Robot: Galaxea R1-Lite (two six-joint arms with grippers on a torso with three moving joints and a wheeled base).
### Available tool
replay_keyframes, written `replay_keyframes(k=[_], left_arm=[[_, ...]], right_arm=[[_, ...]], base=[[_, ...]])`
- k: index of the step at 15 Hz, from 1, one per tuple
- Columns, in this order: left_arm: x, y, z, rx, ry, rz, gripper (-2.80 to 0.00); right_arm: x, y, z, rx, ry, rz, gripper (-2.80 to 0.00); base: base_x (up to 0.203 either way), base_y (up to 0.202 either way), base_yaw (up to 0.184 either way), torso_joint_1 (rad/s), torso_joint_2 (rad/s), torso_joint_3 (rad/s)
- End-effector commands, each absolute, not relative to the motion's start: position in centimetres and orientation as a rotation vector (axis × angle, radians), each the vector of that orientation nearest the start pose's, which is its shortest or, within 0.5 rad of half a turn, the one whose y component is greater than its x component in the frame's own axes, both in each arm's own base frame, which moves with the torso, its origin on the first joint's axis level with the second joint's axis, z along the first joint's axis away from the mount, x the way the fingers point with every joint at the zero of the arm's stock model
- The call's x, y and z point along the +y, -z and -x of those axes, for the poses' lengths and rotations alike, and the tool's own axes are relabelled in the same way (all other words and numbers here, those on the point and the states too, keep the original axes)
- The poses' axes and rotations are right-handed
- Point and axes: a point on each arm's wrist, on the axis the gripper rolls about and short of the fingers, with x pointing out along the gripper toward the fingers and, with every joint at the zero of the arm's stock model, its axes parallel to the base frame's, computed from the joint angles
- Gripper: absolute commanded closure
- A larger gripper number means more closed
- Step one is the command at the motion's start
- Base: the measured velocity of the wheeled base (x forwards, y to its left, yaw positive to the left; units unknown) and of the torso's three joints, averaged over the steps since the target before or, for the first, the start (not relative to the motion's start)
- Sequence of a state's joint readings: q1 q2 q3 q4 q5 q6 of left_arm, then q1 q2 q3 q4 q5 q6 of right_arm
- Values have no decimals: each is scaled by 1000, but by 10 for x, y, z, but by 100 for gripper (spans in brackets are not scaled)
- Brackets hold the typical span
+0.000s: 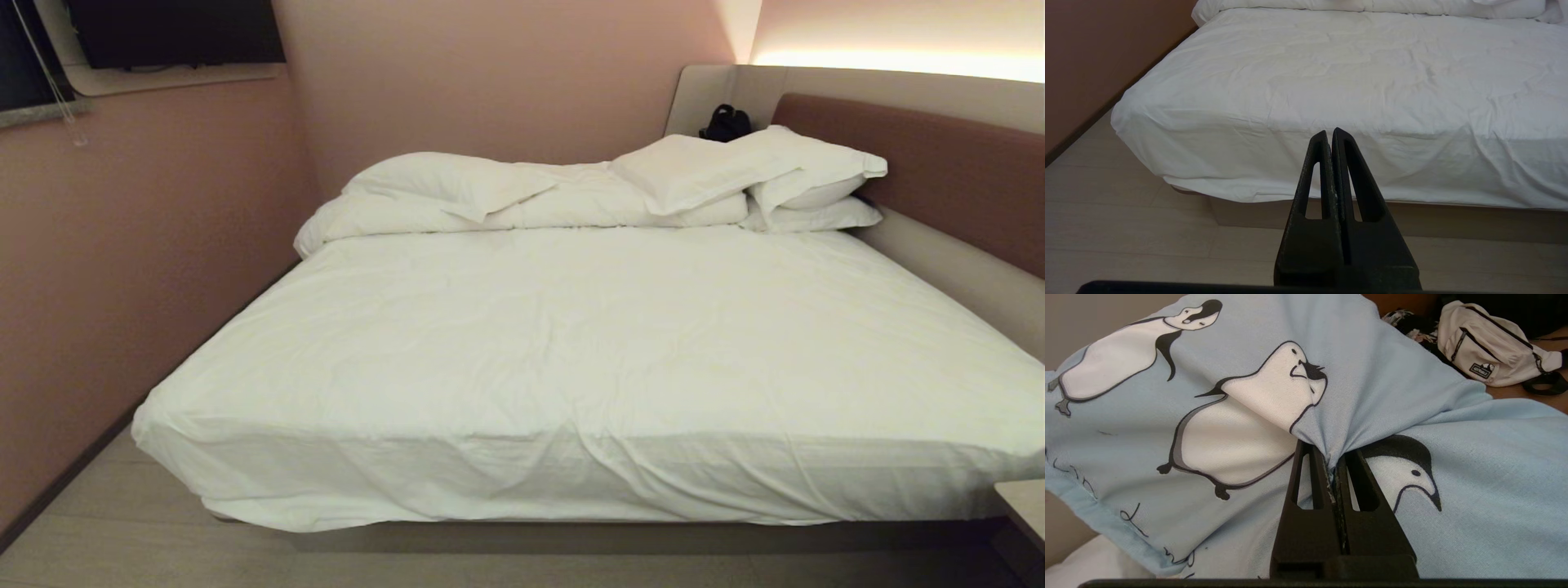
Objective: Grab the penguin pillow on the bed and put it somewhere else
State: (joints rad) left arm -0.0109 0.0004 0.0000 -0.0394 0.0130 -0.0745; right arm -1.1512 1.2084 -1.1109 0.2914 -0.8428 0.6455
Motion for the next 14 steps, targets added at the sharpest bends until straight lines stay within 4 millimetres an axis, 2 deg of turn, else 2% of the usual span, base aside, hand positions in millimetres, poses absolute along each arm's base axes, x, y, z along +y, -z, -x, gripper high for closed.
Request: replay_keyframes(k=[1, 7, 14], left_arm=[[1, -80, 23, -40, -2, 76, 0], [1, -80, 23, -40, -2, 76, 0], [1, -80, 23, -40, -2, 76, 0]], right_arm=[[-167, -300, -52, -206, 2049, -487, 0], [-188, -298, -30, -211, 2080, -551, 0], [-209, -309, 17, -278, 2109, -618, 0]], base=[[0, 0, 0, 0, 0, 0], [0, 0, 0, 0, 0, 0], [0, 0, 0, 0, 0, 0]])
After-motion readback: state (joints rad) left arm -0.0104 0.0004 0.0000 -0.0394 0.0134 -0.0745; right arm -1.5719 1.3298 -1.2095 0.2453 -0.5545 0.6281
